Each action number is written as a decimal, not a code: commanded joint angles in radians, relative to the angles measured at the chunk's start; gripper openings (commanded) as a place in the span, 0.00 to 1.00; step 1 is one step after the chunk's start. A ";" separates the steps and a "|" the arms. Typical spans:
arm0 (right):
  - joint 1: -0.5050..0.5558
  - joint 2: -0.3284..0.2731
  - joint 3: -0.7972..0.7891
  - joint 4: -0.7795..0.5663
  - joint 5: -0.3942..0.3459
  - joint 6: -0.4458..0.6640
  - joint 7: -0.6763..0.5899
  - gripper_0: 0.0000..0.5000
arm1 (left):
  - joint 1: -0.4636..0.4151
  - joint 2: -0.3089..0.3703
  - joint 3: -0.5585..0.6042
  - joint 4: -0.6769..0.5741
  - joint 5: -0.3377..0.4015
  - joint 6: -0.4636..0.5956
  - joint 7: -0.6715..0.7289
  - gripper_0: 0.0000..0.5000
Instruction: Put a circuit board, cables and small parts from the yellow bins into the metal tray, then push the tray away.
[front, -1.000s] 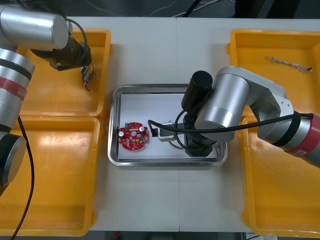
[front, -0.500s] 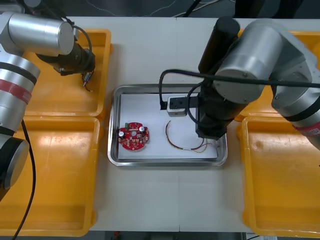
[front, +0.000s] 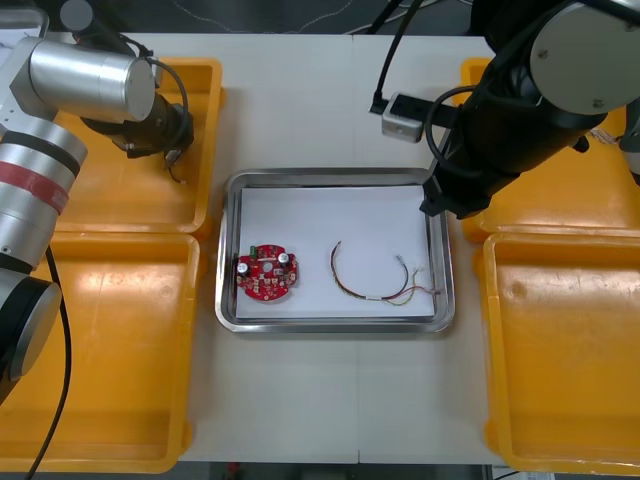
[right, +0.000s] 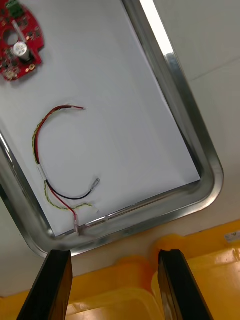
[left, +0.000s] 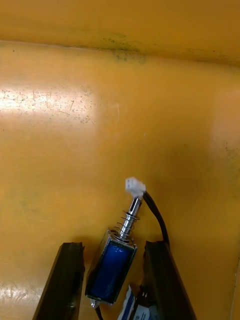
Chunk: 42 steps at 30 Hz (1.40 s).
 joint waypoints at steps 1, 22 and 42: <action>0.018 -0.012 -0.098 -0.035 -0.014 0.003 -0.084 1.00 | 0.003 -0.018 -0.016 -0.008 -0.012 -0.013 -0.092 0.48; 0.155 -0.170 -0.285 -0.034 0.019 0.003 -0.443 1.00 | 0.006 0.002 0.049 -0.096 0.002 0.142 -0.104 0.00; 0.209 -0.201 -0.441 0.112 0.257 0.003 -0.468 1.00 | 0.078 0.073 0.149 -0.427 0.045 0.571 -0.121 0.00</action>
